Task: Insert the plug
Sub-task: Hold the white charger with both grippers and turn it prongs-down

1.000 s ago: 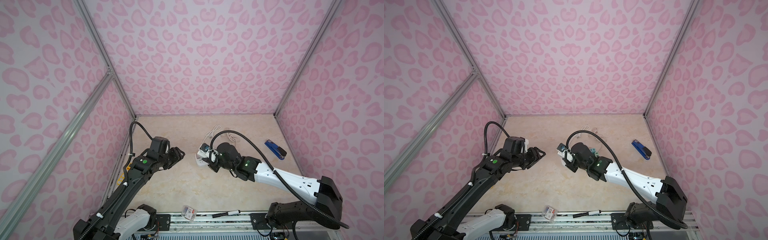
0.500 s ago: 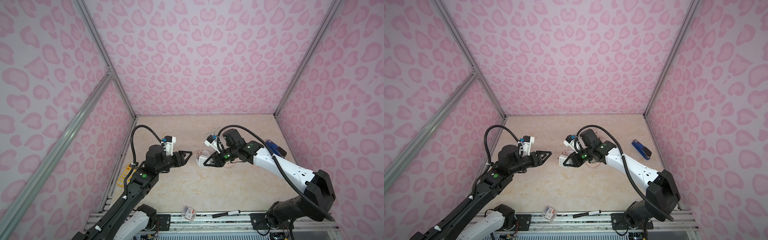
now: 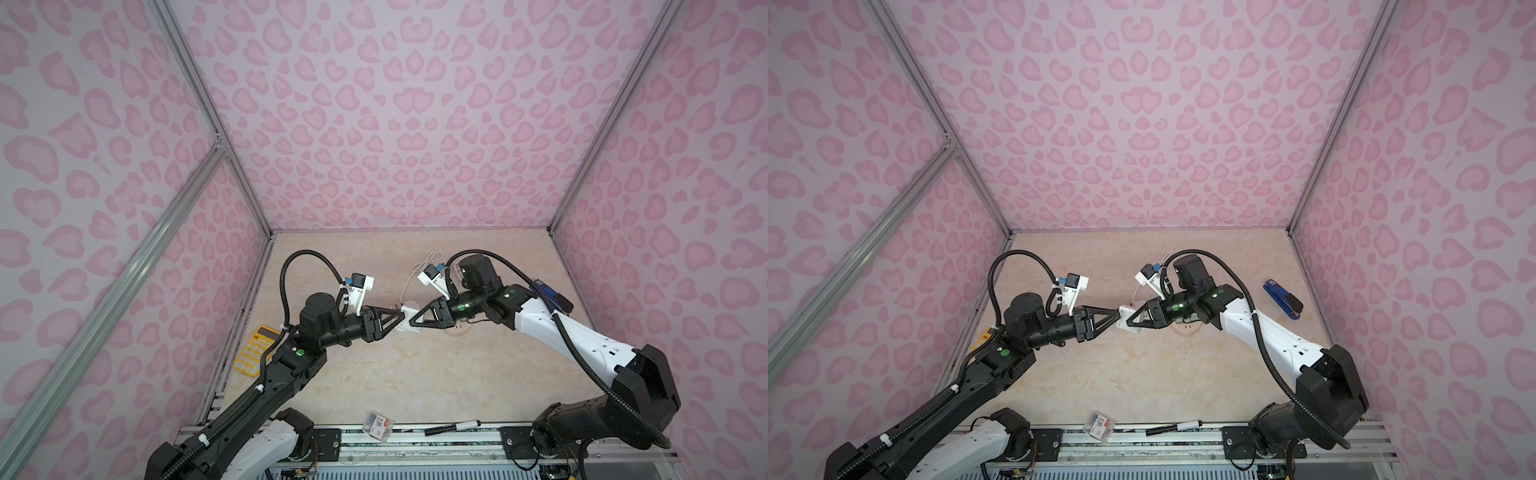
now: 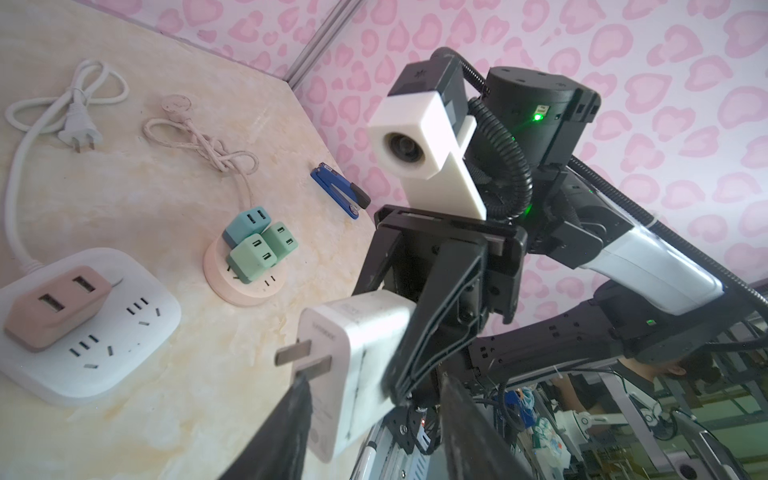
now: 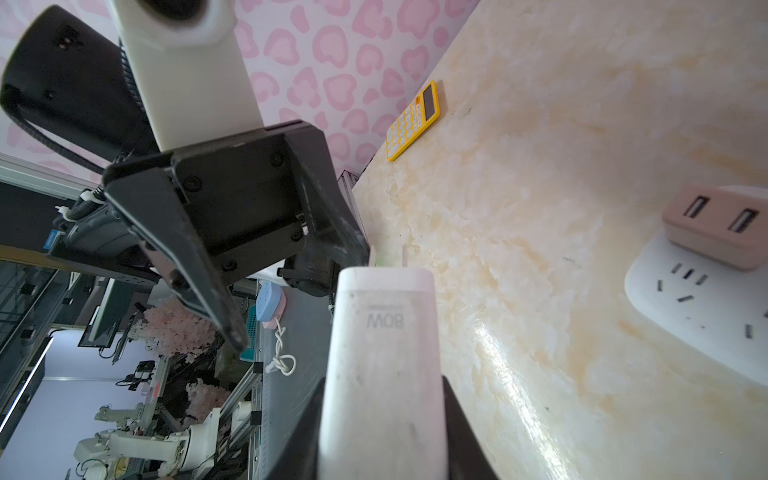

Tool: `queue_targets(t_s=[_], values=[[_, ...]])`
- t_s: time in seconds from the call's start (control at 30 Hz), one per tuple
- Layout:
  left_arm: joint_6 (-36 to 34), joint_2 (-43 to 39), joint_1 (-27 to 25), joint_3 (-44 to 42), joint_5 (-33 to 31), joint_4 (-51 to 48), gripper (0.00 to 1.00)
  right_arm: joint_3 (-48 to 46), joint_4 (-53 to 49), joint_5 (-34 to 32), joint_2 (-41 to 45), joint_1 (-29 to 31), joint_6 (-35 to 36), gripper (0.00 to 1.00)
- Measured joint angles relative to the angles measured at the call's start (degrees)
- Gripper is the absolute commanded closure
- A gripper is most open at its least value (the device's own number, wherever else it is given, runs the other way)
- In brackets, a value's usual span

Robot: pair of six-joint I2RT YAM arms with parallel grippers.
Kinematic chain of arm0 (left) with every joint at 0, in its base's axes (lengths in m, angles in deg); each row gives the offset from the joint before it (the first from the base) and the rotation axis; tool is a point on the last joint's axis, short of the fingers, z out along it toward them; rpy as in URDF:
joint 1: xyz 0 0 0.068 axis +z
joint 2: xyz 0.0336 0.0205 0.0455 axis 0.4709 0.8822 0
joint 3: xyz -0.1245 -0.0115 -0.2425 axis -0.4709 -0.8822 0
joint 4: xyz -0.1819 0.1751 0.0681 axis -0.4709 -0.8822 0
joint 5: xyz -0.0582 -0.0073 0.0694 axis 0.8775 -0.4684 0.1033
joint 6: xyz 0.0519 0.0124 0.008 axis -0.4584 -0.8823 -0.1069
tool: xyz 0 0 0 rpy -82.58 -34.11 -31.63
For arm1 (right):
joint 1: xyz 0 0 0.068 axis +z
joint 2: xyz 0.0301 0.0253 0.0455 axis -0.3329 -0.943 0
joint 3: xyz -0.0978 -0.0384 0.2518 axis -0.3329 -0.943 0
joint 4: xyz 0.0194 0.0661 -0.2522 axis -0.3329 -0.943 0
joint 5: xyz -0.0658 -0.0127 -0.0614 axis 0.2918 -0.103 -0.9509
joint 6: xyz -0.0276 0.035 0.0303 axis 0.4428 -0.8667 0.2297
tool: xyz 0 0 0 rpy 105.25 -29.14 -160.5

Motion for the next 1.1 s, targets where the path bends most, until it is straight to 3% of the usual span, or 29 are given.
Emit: queue_targets(t_s=[0.33, 0.77, 1.1], values=[[0.0, 3.4, -0.6, 1.0, 1.3, 2.2, 0.49, -2.0, 1.9, -0.4, 1.7, -0.5, -3.3, 1.0], [-2.1, 3.2, -0.7, 2.0, -3.4, -3.7, 0.53, -1.5, -0.9, 0.9, 1.9, -2.7, -0.1, 1.0], [1.2, 4.5, -0.6, 0.9, -1.0, 1.8, 0.51, -4.3, 7.2, 6.2, 1.7, -2.4, -4.6, 1.0]])
